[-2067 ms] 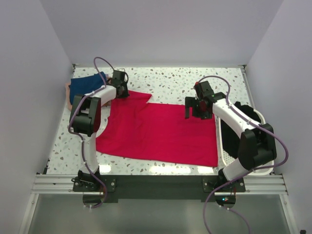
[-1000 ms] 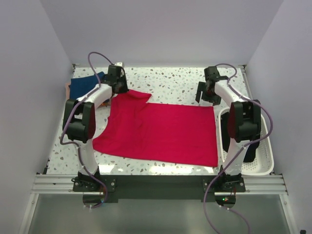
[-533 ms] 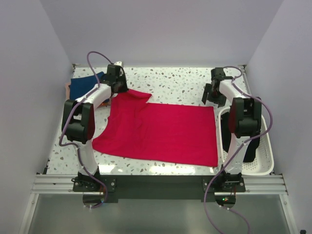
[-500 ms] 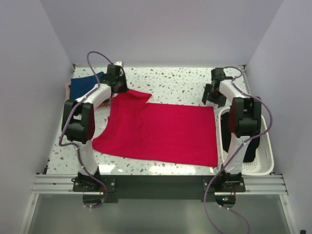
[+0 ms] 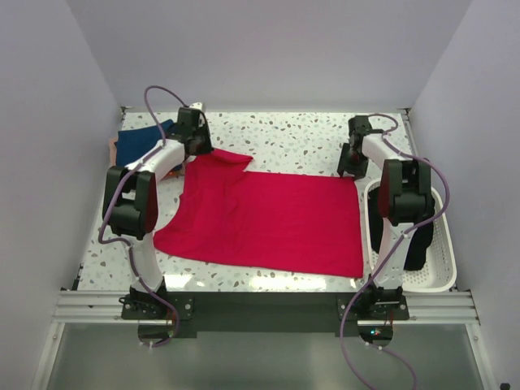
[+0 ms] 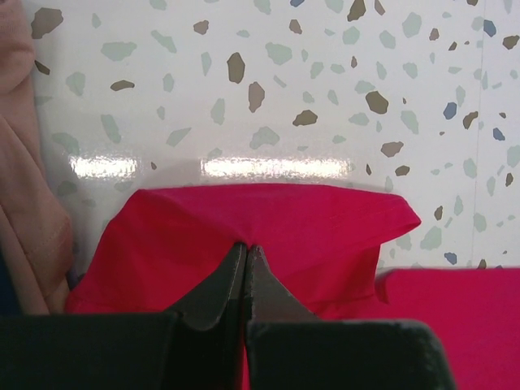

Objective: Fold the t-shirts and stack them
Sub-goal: Fold the tshirt

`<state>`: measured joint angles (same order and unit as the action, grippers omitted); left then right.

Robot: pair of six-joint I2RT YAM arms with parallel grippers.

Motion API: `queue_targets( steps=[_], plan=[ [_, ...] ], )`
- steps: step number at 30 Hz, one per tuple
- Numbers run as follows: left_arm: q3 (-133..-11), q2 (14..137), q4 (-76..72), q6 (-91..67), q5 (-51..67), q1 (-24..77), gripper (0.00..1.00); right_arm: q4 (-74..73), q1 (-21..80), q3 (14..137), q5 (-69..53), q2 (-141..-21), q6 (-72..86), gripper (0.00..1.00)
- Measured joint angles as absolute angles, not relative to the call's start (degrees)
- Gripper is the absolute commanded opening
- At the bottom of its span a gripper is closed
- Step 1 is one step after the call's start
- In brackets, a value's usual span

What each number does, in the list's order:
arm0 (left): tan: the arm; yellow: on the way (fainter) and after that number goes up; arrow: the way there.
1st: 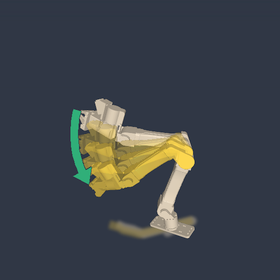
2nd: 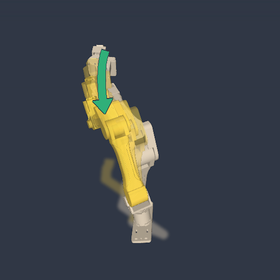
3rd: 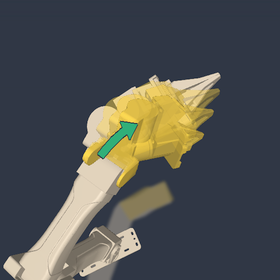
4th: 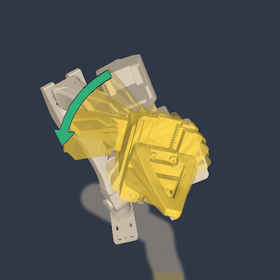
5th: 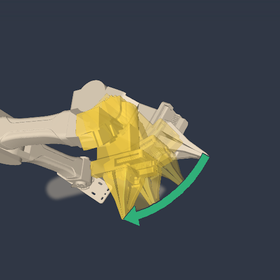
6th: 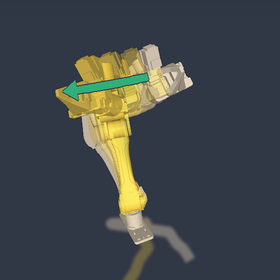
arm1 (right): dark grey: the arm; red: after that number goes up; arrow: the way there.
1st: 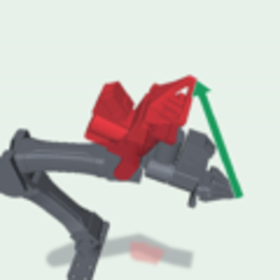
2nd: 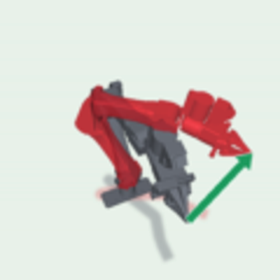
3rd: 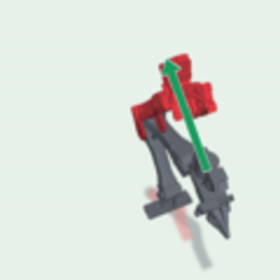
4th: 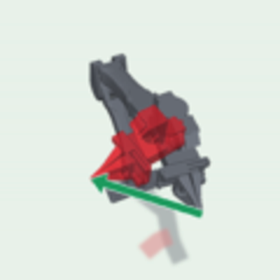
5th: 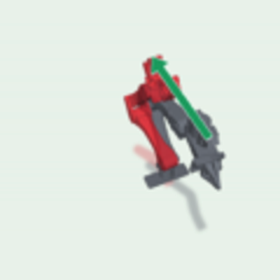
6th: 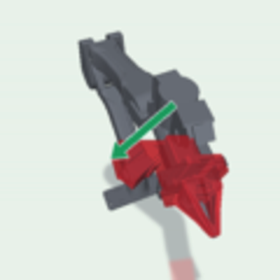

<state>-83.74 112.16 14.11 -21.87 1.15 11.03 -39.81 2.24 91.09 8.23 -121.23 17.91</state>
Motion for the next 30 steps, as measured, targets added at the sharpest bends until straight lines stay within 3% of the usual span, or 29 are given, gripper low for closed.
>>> queue_targets(
  steps=[5, 12, 19, 30],
  plan=[
    [-83.4, 111.7, 14.3, -21.9, 1.1, 10.6, 0.0, -39.4, 2.2, 91.1, 8.0, -121.3, 17.6, 0.3],
    [-80.8, 108.6, 14.3, -21.9, 2.2, 9.8, 0.0, -39.2, 2.3, 90.7, 8.0, -120.9, 16.6, 0.0],
    [-75.8, 102.3, 14.3, -21.9, 4.1, 9.4, 0.0, -39.5, 2.2, 86.3, 8.0, -117.2, 16.0, 0.0],
    [-63.2, 86.1, 15.1, -22.1, 7.2, 9.1, 0.0, -40.6, 5.4, 78.5, 8.0, -101.4, 15.3, 0.0]
  ],
)
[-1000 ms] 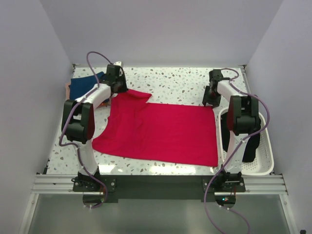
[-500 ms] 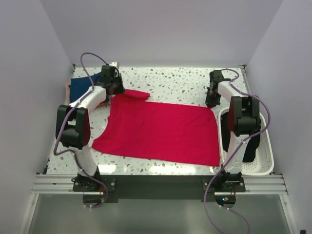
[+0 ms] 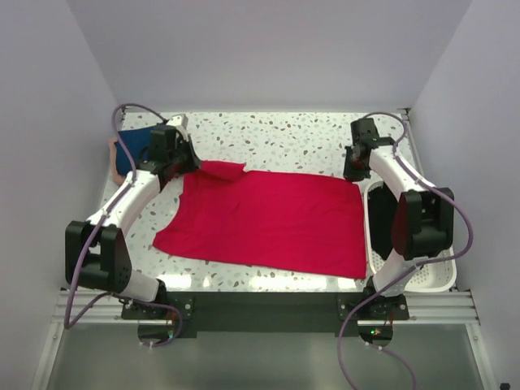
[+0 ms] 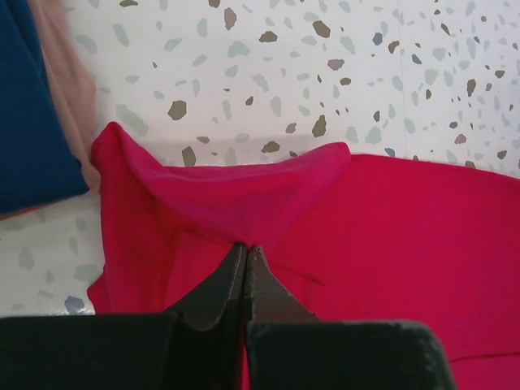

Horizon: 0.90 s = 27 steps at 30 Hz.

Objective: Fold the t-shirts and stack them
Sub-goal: Fold the tshirt

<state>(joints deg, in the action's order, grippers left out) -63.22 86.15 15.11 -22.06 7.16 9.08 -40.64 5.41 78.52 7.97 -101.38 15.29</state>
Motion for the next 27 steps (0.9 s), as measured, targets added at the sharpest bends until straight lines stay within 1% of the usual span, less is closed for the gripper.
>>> queue_targets(
  steps=[6, 11, 18, 27],
  plan=[
    [-57.4, 77.2, 17.1, -23.4, 8.4, 8.0, 0.0, -41.6, 8.8, 72.1, 8.8, -94.4, 15.1, 0.0],
    [-53.6, 69.5, 21.8, -24.8, 9.7, 7.9, 0.0, -43.5, 9.8, 67.2, 10.0, -90.0, 14.9, 0.0],
    [-52.8, 61.2, 28.9, -25.8, 9.4, 7.2, 0.0, -46.2, 9.9, 63.8, 12.6, -86.5, 14.3, 0.0],
    [-52.8, 55.7, 36.6, -26.1, 7.8, 6.6, 0.0, -48.8, 10.3, 61.3, 13.0, -83.4, 13.9, 0.0]
  ],
)
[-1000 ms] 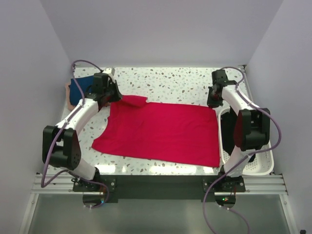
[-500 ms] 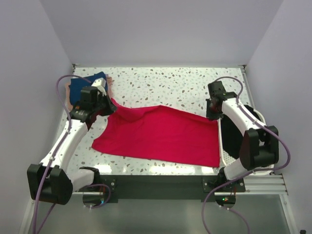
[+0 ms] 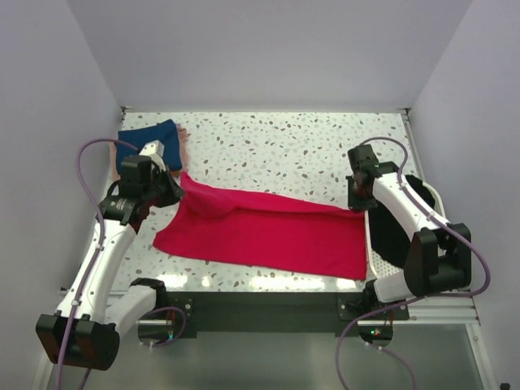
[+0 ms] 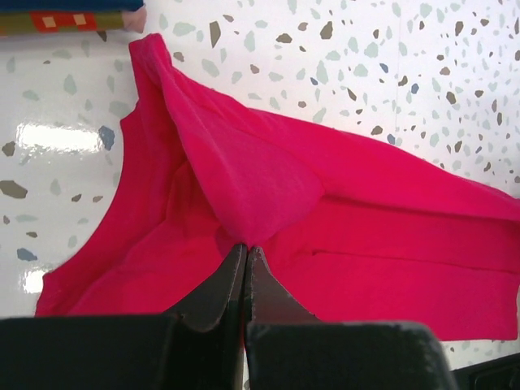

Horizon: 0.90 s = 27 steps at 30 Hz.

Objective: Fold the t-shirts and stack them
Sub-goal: Fold the tshirt

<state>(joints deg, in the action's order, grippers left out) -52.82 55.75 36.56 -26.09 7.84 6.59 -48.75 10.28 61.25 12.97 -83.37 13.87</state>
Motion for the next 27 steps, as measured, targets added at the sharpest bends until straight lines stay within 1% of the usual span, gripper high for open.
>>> queue_targets(
  steps=[10, 27],
  plan=[
    [-53.0, 52.1, 42.1, -27.0, 6.9, 6.4, 0.0, -51.2, 15.3, 60.4, 14.1, -82.4, 14.1, 0.0],
    [-53.9, 48.7, 48.6, -27.0, 5.8, 6.3, 0.0, -57.0, 16.6, 61.5, 17.2, -82.4, 14.3, 0.0]
  ],
)
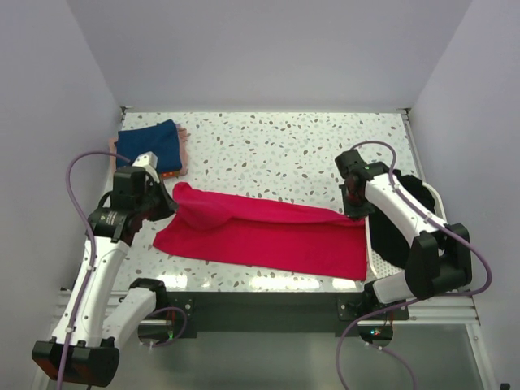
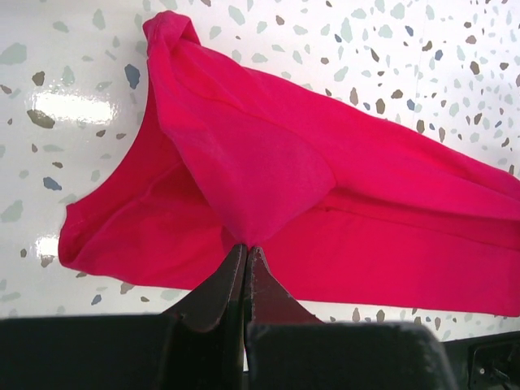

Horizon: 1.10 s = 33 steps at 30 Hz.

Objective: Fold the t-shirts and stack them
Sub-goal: Fold the tshirt

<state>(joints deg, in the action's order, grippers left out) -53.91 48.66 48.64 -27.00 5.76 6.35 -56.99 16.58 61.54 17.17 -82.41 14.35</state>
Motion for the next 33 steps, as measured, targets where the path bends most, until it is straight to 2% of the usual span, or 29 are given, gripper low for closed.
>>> queue_targets(
  steps=[5, 6, 7, 8, 9, 12, 17, 22, 28, 33],
  plan=[
    [-53.9, 47.4, 50.0, -27.2, 5.5, 6.3, 0.0, -58.7, 17.5, 62.4, 17.5, -82.4, 14.6, 0.01],
    [-53.9, 47.0, 50.3, -27.4, 5.6, 6.3, 0.01, -59.2, 17.8, 62.6, 17.5, -82.4, 14.8, 0.15],
    [-53.9, 46.7, 50.8, -27.5, 5.7, 6.3, 0.14, -59.6, 18.0, 62.8, 17.5, -82.4, 15.2, 0.25],
    [-53.9, 46.5, 51.2, -27.4, 6.0, 6.3, 0.32, -60.0, 18.1, 63.1, 17.5, -82.4, 15.7, 0.36],
    [-54.0, 46.2, 51.9, -27.5, 6.5, 6.3, 0.64, -60.6, 18.4, 63.3, 17.5, -82.4, 16.1, 0.52],
    [-55.6, 46.0, 54.8, -27.5, 7.7, 6.2, 0.96, -62.6, 19.3, 63.8, 17.7, -82.1, 17.0, 0.61],
    [-61.0, 46.3, 55.4, -27.5, 8.9, 6.1, 1.0, -64.9, 20.4, 65.9, 17.4, -79.3, 17.6, 0.64],
    [-57.5, 49.6, 44.4, -29.1, 13.3, 6.0, 1.0, -62.2, 20.4, 67.2, 15.1, -78.5, 17.6, 0.64],
    [-52.9, 60.8, 30.4, -31.2, 16.2, 6.4, 1.0, -54.2, 20.4, 65.1, 9.1, -84.4, 18.4, 0.64],
    [-50.3, 66.6, 20.8, -31.4, 16.3, 10.5, 1.0, -48.2, 20.5, 62.6, 5.3, -90.6, 19.2, 0.64]
  ],
)
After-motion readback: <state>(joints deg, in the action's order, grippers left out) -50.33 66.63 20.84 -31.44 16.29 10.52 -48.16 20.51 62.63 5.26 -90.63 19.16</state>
